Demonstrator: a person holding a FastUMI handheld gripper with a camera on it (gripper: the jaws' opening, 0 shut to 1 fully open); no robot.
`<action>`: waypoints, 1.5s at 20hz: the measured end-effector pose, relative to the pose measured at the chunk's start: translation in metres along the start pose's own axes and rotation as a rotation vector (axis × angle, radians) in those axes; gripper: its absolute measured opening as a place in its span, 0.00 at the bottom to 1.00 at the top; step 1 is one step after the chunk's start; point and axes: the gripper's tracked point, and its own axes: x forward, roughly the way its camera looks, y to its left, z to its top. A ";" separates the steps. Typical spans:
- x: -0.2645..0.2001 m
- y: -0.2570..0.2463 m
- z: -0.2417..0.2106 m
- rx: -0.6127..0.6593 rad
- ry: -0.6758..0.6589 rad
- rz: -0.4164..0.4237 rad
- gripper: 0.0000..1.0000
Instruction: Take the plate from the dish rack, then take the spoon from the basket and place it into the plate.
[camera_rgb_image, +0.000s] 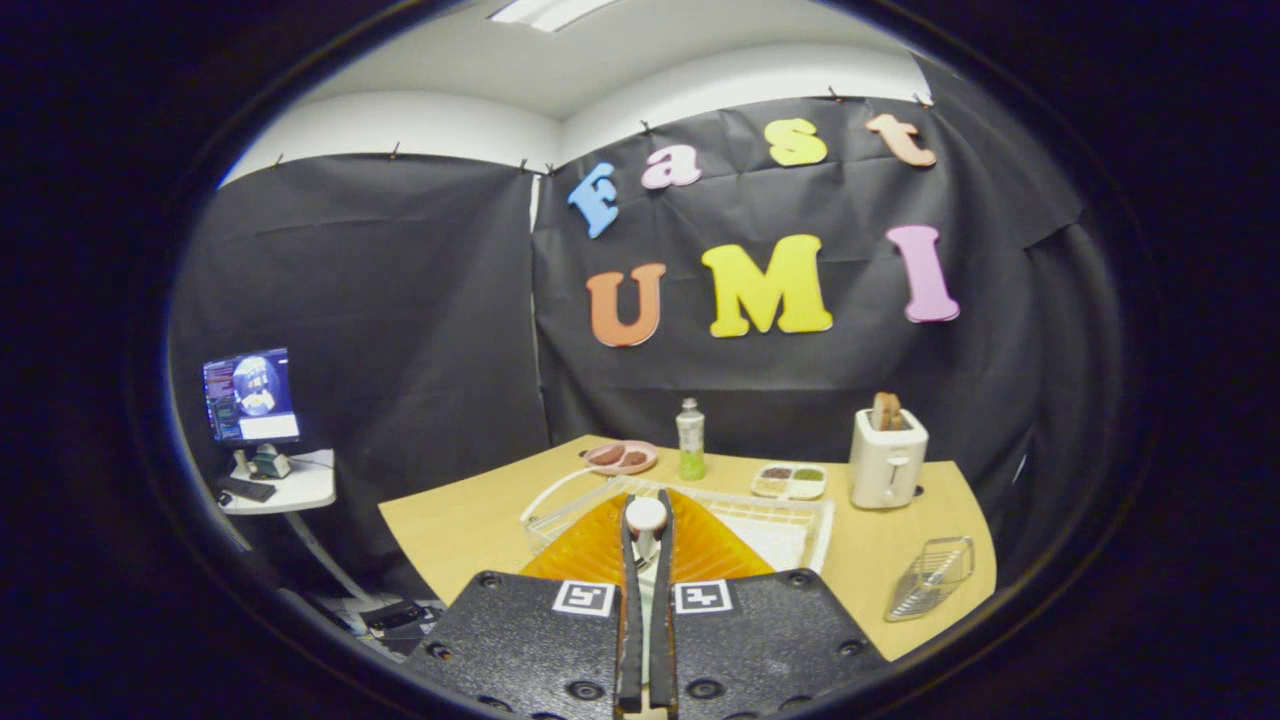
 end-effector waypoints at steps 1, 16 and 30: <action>0.010 0.010 -0.012 -0.010 0.036 0.024 0.08; 0.078 0.055 -0.096 -0.021 0.346 0.196 0.08; 0.082 0.028 -0.091 -0.092 0.254 0.050 0.53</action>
